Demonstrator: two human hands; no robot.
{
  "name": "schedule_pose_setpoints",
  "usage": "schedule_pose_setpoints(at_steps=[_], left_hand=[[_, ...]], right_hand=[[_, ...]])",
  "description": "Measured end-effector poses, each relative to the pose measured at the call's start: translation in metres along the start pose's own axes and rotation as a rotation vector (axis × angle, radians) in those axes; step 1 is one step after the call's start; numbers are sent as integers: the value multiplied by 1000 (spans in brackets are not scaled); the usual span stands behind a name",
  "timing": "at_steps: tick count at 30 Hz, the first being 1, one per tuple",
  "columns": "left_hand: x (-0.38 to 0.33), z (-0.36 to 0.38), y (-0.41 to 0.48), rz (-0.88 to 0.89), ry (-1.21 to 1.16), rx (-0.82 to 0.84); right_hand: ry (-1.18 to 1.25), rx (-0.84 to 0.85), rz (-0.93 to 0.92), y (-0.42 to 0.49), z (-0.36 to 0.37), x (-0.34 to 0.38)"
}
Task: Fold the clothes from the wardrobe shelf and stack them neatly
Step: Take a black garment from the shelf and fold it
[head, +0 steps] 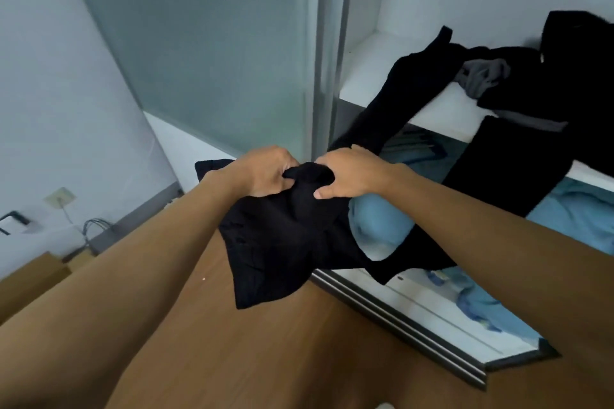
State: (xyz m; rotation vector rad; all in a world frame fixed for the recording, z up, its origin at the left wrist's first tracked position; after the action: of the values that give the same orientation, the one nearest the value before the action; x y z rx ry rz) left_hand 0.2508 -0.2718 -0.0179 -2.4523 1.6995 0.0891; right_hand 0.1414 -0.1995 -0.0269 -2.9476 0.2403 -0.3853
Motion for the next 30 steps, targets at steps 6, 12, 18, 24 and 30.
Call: schedule_pose_setpoints(at_steps=[6, 12, 18, 24, 30], left_hand=[[74, -9, -48, -129, 41, -146], [120, 26, -66, -310, -25, 78], [71, 22, -44, -207, 27, -59], [-40, -4, -6, 148, 155, -124], [-101, -37, 1, 278, -154, -281]], right_hand=[[166, -162, 70, 16, 18, 39], [468, -332, 246, -18, 30, 26], [782, -196, 454, -83, 91, -13], [685, -165, 458, -119, 99, -15], [751, -597, 370, -138, 23, -32]])
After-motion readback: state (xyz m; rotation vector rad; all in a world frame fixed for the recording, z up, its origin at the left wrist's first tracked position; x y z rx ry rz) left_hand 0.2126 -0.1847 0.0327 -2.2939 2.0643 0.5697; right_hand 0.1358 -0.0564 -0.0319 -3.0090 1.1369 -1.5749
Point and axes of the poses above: each hand's wrist, its own y-axis towards the middle knuckle, its own z-axis out of the palm, x = y × z, the point moved 7 cm from there along y, towards the middle knuckle, and after that the axes turned 8 degrees about y, right-handed, at the moved point
